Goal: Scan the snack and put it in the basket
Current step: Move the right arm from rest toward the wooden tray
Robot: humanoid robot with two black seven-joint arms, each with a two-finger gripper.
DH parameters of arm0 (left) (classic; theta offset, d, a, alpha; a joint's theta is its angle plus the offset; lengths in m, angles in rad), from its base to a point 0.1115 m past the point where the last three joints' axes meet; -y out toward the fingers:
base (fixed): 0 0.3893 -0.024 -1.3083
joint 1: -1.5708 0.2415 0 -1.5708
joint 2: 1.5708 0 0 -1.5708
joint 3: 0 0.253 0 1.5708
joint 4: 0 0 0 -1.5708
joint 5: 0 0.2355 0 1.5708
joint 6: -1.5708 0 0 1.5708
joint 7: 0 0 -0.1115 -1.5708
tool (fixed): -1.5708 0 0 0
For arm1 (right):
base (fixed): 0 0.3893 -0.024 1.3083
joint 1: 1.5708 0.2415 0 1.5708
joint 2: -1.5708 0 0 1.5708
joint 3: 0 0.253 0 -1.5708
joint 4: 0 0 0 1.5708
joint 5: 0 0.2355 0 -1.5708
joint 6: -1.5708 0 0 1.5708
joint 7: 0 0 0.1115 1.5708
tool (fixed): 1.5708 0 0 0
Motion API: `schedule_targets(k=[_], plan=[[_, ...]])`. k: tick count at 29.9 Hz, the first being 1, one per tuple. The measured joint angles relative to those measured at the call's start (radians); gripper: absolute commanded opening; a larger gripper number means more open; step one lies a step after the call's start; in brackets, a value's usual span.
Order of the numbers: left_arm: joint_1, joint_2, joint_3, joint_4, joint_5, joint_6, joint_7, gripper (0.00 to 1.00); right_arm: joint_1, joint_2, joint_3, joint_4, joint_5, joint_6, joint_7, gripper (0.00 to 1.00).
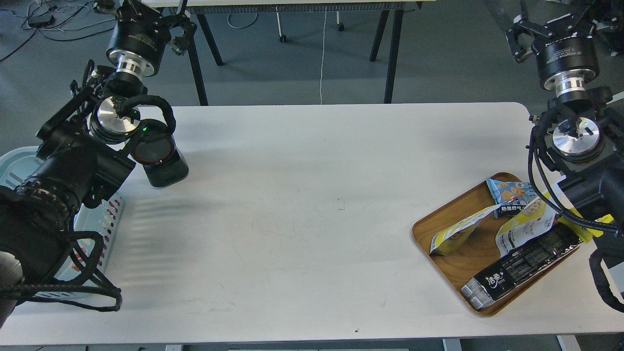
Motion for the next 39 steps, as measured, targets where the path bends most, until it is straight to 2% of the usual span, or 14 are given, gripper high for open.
schedule_targets(k=[9,13,18,24,30,36,39], plan=[[0.008,0.019,0.004,-0.007,-0.002,0.0,0.008,1.0,0.004,-0.024,-0.079,-0.001,-0.005,0.0,0.004,0.99],[0.008,0.048,0.011,-0.008,-0.002,0.0,0.012,1.0,0.081,-0.101,-0.187,0.03,-0.01,0.0,0.006,0.99],[0.008,0.096,0.036,-0.021,0.001,0.0,0.014,1.0,0.217,-0.202,-0.394,0.144,-0.035,0.0,0.023,0.99],[0.008,0.158,0.041,-0.104,0.002,0.0,0.01,1.0,0.439,-0.336,-0.69,0.385,-0.27,0.0,0.033,0.99],[0.018,0.167,0.03,-0.125,0.002,0.0,0.002,1.0,0.672,-0.447,-0.968,0.652,-0.511,0.001,0.034,0.99],[0.03,0.167,0.028,-0.126,0.002,0.0,-0.003,1.0,0.963,-0.467,-1.272,0.922,-0.795,-0.002,0.034,0.99],[0.037,0.169,0.028,-0.126,0.002,0.0,-0.003,1.0,1.114,-0.449,-1.436,1.044,-0.958,-0.051,0.034,0.99]])
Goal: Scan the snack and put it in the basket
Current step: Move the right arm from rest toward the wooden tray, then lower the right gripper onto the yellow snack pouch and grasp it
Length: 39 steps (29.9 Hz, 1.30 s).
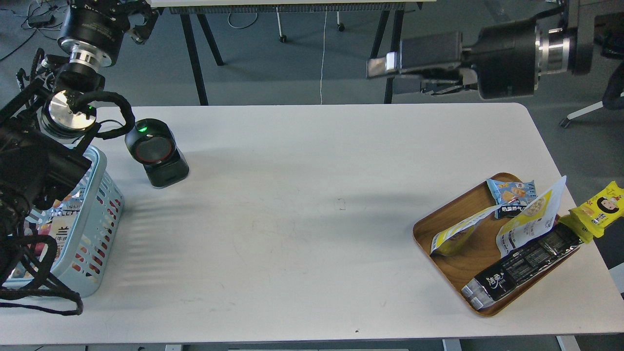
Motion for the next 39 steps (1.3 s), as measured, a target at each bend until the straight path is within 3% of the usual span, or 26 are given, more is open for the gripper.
schedule_targets(k=[6,17,27,35,36,39], plan=[[0.011,0.007,0.007,0.0,0.0,0.0,0.007,1.0,0.164,0.049,-0.207,0.165,-0.307,-0.131,0.0,0.98],[0.017,0.011,0.011,0.0,0.0,0.0,0.004,1.0,0.165,0.143,-0.398,0.185,-0.803,-0.403,0.0,0.95],[0.021,0.046,0.01,0.0,0.0,0.0,0.004,1.0,0.099,0.147,-0.487,0.185,-1.072,-0.494,0.0,0.94],[0.031,0.057,0.011,0.0,0.0,0.0,0.004,1.0,0.054,0.15,-0.532,0.144,-1.205,-0.506,0.0,0.91],[0.032,0.057,0.011,0.001,0.0,0.0,0.004,1.0,0.049,0.159,-0.529,0.123,-1.196,-0.502,0.0,0.89],[0.039,0.054,0.012,0.002,0.001,0.0,0.004,1.0,0.027,0.198,-0.524,0.077,-1.156,-0.498,-0.001,0.68]])
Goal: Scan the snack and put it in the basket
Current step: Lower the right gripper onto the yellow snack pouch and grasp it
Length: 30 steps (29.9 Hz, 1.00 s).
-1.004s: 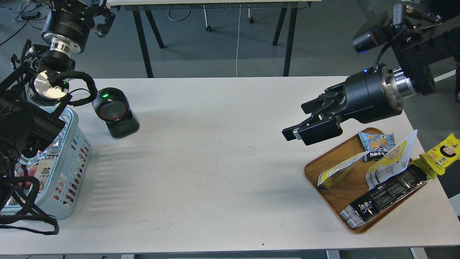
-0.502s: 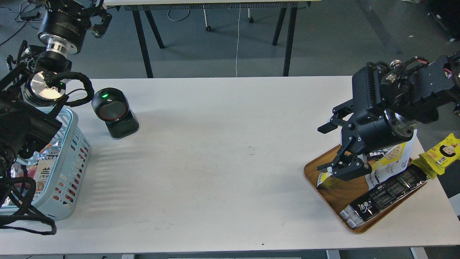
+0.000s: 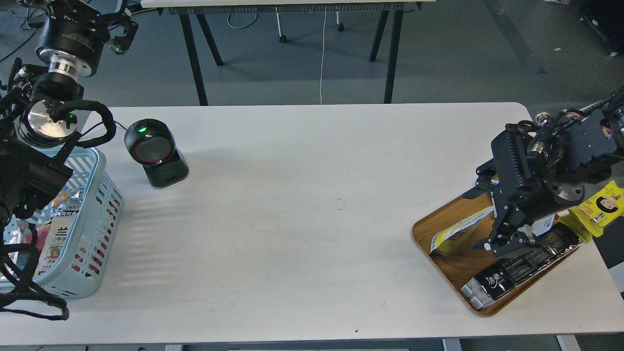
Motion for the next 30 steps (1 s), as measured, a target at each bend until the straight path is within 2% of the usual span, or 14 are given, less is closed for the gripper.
schedule_targets(k=[2,8,11,14,20,30], plan=[[0.004,-0.001,0.0,0.0,0.001,0.0,0.002,1.0,-0.012,0.013,0.001,-0.013,0.011,0.002,0.0,0.56],[-0.001,0.0,0.0,0.001,0.002,0.0,0.004,1.0,-0.052,0.021,-0.003,-0.083,-0.008,0.006,0.0,0.45],[-0.002,0.0,0.002,0.002,0.002,0.0,0.004,1.0,-0.063,0.025,-0.001,-0.114,-0.003,0.006,0.0,0.33],[0.002,0.0,0.003,0.002,0.002,0.0,0.002,1.0,-0.082,0.025,0.001,-0.127,0.0,0.005,0.0,0.29],[0.003,0.005,0.001,0.004,0.002,0.0,0.001,1.0,-0.102,0.021,0.001,-0.131,-0.001,0.005,0.0,0.02],[-0.004,0.006,0.0,0.005,0.002,0.0,0.001,1.0,-0.103,0.016,0.002,-0.131,-0.004,0.005,0.0,0.0]])
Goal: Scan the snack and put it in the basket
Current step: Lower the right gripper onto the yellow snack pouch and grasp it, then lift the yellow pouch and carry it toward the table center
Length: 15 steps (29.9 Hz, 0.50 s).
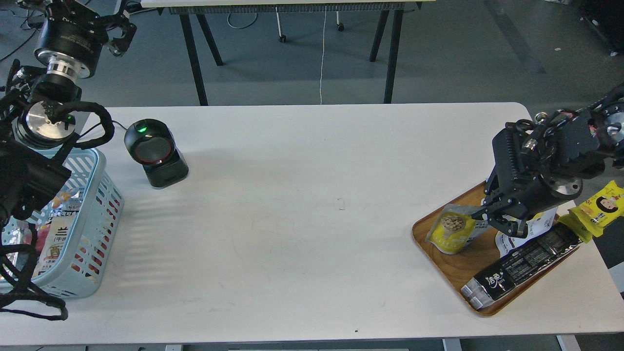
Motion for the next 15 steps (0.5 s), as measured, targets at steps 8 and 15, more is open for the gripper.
schedule_targets(k=[8,15], plan=[[0.004,-0.001,-0.004,0.0,0.0,0.0,0.0,1.0,0.077,-0.004,0.014,0.007,0.005,-0.003,0.0,0.0],[0.004,-0.004,-0.009,0.001,0.0,0.0,-0.002,1.0,0.112,-0.004,0.078,0.005,0.03,0.001,0.0,0.0]])
